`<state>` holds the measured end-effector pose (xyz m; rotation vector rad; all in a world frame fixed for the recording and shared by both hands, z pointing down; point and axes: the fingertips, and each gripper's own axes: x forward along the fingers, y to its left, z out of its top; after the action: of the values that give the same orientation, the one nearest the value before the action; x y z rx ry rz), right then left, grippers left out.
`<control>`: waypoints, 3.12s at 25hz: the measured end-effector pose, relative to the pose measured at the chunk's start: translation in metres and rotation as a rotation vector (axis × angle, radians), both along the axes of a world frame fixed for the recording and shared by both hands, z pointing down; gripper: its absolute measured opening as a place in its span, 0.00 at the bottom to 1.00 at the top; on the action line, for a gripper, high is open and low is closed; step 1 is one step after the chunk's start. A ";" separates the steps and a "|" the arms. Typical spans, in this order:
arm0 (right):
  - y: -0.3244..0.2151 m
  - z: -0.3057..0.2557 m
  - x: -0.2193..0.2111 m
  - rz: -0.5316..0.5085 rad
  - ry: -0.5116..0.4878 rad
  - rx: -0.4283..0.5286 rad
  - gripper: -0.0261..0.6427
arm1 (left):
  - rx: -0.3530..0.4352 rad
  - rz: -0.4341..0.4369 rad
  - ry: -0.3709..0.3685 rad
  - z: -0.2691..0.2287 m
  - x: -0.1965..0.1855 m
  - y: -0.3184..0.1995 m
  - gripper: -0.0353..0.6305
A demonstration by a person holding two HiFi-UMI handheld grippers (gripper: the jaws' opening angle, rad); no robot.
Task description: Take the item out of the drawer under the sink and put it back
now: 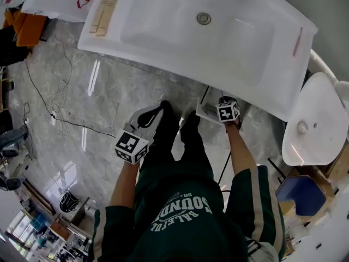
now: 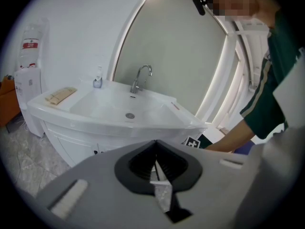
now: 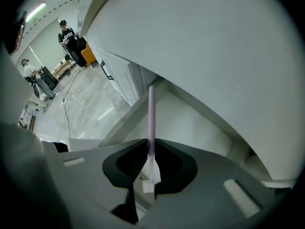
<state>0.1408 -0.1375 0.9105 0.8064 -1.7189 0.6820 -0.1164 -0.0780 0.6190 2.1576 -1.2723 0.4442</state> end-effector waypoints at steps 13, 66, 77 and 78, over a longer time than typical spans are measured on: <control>0.005 0.049 -0.001 0.088 0.023 -0.111 0.11 | -0.025 -0.046 -0.007 0.015 -0.016 0.001 0.13; -0.011 -0.422 -0.040 0.071 -0.573 0.671 0.04 | 0.347 -0.004 0.018 -0.147 0.022 -0.008 0.13; -0.021 -0.500 -0.026 0.068 -0.642 0.850 0.04 | 0.436 -0.036 0.001 -0.185 0.008 -0.014 0.13; -0.020 -0.500 -0.026 0.070 -0.644 0.850 0.04 | 0.437 -0.036 0.005 -0.186 0.008 -0.014 0.13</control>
<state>0.1144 -0.1576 0.4102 1.3167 -2.6408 0.2246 -0.1080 -0.0917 0.4333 2.4808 -1.5130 0.1522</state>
